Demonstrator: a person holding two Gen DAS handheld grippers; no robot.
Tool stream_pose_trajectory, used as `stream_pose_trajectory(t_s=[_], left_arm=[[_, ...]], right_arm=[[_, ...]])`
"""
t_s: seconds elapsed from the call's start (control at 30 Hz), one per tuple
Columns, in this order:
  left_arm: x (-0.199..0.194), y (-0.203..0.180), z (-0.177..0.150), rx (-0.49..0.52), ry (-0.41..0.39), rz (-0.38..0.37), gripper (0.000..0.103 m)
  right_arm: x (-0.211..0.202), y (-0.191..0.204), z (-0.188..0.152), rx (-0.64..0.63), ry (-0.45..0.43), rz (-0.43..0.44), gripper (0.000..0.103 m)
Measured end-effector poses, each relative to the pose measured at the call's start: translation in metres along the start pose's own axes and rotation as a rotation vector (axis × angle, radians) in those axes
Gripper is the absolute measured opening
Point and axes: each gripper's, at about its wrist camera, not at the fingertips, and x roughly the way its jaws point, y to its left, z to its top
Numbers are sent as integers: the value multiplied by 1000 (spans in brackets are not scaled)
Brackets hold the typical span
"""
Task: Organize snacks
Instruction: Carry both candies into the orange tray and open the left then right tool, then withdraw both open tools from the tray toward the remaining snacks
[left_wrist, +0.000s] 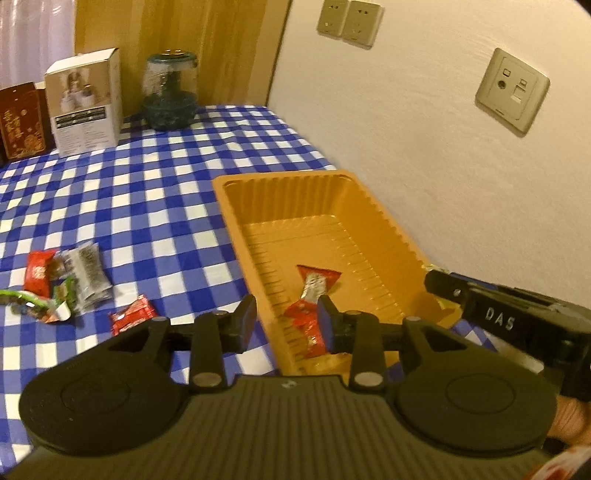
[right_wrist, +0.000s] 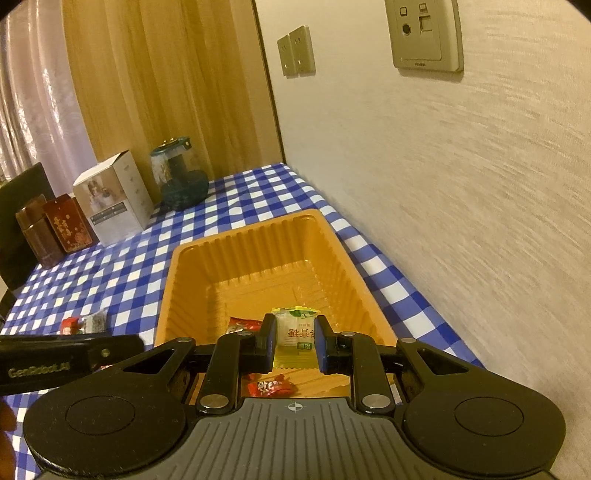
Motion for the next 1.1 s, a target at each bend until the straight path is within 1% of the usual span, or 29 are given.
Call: stream_pose_trajectory(t_s=[0.5, 0.6, 0.7, 0.73, 0.77, 0.8, 0.87, 1.1], left_arm=[[-7, 12, -3, -17, -9, 13, 32], [-5, 12, -2, -21, -8, 14, 32], [-5, 14, -3, -25, -6, 15, 32], [-5, 15, -3, -26, -6, 16, 32], [-5, 16, -4, -27, -5, 16, 32], [-5, 16, -4, -29, -4, 18, 32], [-7, 19, -6, -34, -3, 21, 32], [-20, 29, -12, -36, -11, 44, 32]], right_arm=[[7, 7, 9, 2, -10, 29, 22], [11, 6, 11, 21, -7, 53, 22], [14, 7, 13, 33, -23, 69, 22], [15, 6, 13, 40, -25, 70, 24], [15, 6, 13, 47, -28, 69, 31], [15, 4, 12, 56, -33, 74, 45], [13, 3, 11, 70, -40, 70, 58], [1, 0, 2, 104, -25, 42, 58]])
